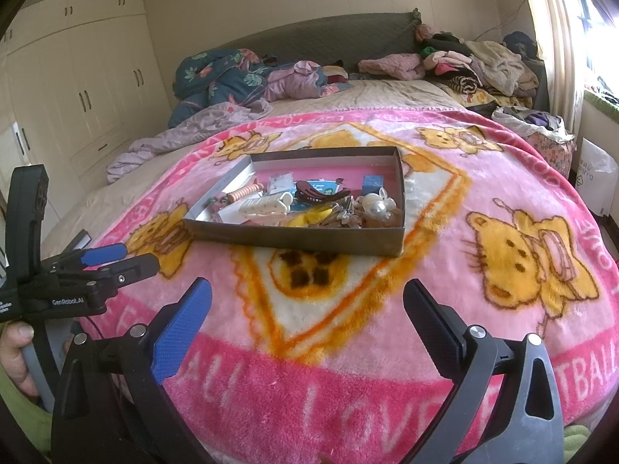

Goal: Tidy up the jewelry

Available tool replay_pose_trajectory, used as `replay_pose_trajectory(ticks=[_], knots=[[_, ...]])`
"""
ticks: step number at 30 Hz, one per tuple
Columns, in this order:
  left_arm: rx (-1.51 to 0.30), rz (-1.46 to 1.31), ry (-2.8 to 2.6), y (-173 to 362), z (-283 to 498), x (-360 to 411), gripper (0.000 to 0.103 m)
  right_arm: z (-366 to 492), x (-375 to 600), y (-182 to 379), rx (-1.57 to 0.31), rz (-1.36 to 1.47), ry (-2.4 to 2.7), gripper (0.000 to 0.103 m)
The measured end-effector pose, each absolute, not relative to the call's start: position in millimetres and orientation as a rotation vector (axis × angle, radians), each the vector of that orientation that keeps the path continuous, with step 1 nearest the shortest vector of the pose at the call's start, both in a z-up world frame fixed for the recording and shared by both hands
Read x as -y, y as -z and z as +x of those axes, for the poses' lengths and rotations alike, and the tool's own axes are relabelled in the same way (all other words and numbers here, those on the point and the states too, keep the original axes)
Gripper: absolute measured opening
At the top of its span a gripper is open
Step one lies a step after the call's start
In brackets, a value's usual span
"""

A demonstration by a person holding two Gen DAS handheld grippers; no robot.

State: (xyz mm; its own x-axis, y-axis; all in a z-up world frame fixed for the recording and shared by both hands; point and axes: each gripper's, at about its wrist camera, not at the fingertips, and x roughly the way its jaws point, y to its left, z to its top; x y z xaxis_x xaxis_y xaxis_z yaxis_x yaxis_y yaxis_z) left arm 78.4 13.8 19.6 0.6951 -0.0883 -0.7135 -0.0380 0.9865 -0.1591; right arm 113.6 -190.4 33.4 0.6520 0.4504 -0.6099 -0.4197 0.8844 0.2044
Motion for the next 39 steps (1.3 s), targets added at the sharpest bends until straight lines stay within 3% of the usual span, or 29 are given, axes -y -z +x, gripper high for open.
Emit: replay_pose_trajectory(ticks=[39], knots=[[-0.801,-0.158,0.021,-21.0,77.1,-17.0,0.094,112.2,187.8,-34.6,-0.704,0.044,-0.497,0.099]])
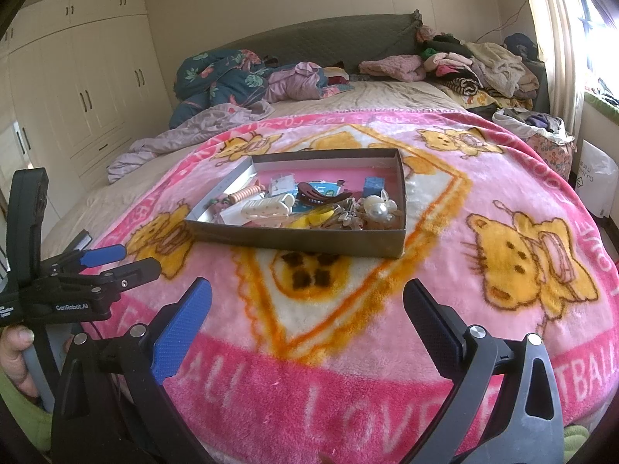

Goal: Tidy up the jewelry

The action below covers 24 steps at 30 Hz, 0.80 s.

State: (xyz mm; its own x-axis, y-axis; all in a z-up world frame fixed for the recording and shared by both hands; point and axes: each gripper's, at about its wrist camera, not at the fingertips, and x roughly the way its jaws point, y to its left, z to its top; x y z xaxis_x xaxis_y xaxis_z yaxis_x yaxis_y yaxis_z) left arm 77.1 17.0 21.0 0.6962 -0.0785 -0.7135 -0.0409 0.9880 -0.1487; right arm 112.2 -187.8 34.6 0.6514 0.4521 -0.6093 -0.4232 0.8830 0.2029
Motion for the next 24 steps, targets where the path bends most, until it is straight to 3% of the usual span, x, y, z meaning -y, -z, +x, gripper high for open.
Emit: replay_pose_trajectory(ticks=[24], knots=[[-0.824,-0.169,0.026,-15,77,-24,0.094,112,187,-41,-0.702,0.037,-0.491,0.099]])
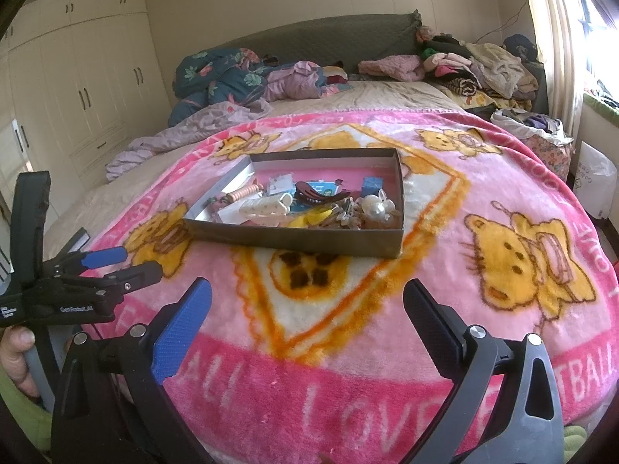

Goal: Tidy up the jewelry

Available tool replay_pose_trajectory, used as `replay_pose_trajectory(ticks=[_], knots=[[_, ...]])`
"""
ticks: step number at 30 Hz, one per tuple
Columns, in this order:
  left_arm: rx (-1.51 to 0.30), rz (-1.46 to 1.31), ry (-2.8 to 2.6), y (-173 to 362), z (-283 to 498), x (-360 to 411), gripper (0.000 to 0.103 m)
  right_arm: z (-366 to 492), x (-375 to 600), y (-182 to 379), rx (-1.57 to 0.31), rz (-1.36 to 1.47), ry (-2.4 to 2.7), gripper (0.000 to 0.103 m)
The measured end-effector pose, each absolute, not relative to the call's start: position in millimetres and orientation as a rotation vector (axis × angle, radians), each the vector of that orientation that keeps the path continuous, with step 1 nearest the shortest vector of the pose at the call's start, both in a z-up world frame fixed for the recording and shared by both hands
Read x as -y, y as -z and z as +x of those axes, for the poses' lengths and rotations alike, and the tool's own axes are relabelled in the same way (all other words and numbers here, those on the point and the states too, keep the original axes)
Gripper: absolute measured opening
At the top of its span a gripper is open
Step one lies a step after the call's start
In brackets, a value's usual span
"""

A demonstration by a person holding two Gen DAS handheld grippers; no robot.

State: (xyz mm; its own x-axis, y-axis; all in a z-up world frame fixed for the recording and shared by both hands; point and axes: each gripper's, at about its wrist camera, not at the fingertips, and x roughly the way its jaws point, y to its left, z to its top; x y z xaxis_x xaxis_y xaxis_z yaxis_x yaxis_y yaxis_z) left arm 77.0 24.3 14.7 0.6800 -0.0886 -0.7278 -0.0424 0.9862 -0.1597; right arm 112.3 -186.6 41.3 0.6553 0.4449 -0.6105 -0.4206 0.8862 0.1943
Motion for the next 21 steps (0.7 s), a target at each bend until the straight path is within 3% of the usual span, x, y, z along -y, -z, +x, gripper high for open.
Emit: replay_pose_trajectory(ticks=[12,21], knots=[[-0.843,-0.183,-0.029,-7,80,-37,0.094,122,197,-36,-0.705,0.054,-0.471,0.099],[-0.869,-0.310,-0.408,11,130,-180,0.094,245,303,12,-0.796,0.124,-0.105,0.099]])
